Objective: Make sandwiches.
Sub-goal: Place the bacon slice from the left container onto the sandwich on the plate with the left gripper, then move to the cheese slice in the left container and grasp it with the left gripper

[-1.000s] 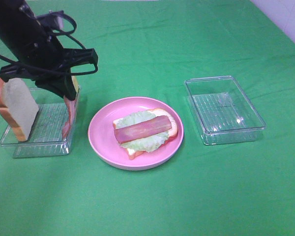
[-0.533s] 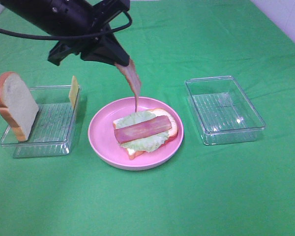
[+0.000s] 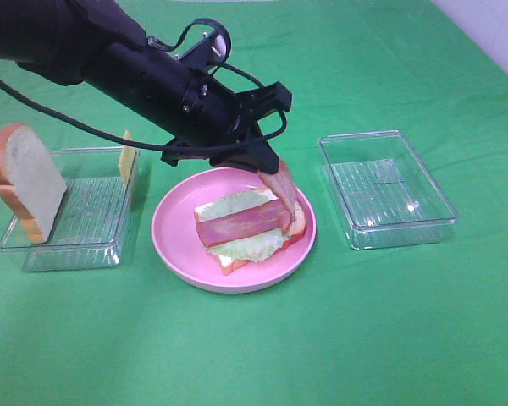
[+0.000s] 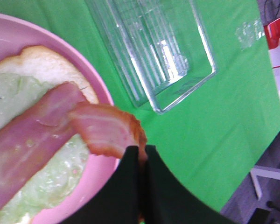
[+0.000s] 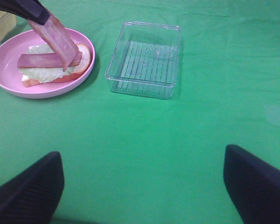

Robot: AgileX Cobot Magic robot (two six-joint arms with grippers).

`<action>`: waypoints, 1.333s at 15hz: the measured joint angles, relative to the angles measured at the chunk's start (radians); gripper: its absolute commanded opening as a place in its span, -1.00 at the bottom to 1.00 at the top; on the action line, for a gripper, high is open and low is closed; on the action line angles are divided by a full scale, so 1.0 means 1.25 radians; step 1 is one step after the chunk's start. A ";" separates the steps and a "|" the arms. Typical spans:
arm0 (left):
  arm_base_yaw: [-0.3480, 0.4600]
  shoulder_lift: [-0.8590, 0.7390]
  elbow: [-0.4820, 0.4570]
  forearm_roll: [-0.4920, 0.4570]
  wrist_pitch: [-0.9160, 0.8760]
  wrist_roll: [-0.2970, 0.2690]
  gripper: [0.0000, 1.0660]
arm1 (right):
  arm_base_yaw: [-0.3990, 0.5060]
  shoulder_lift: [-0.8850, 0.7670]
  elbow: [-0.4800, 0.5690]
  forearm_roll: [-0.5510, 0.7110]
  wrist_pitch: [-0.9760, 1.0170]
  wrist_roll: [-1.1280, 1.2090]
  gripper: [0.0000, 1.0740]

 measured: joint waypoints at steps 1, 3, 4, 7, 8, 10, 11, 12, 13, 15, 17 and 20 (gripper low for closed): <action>0.000 0.003 0.000 0.046 -0.001 -0.007 -1.00 | 0.000 0.000 0.000 0.000 0.000 0.000 0.62; 0.000 0.004 0.000 0.169 -0.030 -0.102 -1.00 | 0.000 0.000 0.000 0.000 0.000 0.000 0.62; 0.000 0.004 0.000 0.169 -0.030 -0.102 -1.00 | 0.000 0.000 0.000 0.000 0.000 0.000 0.62; 0.000 0.005 -0.001 0.278 -0.058 -0.206 -1.00 | 0.000 0.000 0.000 0.000 0.000 0.000 0.62; 0.000 0.006 -0.001 0.313 -0.059 -0.231 -1.00 | 0.000 0.000 0.000 0.000 0.000 0.000 0.62; 0.000 0.006 -0.001 0.356 -0.059 -0.274 -0.89 | 0.000 0.000 0.000 0.000 0.000 0.000 0.62; 0.000 0.006 -0.001 0.364 -0.059 -0.277 -0.78 | 0.000 0.000 0.000 0.000 0.000 0.000 0.62; 0.000 0.006 -0.001 0.364 -0.059 -0.277 -0.78 | 0.000 0.000 0.000 0.000 0.000 0.000 0.62; 0.000 0.006 -0.001 0.371 -0.059 -0.279 -0.69 | 0.000 0.000 0.000 0.000 0.000 0.000 0.62; 0.000 0.006 -0.001 0.446 -0.059 -0.351 -0.59 | 0.000 0.000 0.000 0.000 0.000 0.000 0.62; 0.000 0.006 -0.001 0.467 -0.060 -0.370 -0.25 | 0.000 0.000 0.000 0.000 0.000 0.000 0.62; 0.000 -0.002 -0.001 0.468 -0.061 -0.370 0.39 | 0.000 0.000 0.000 0.000 0.000 0.000 0.62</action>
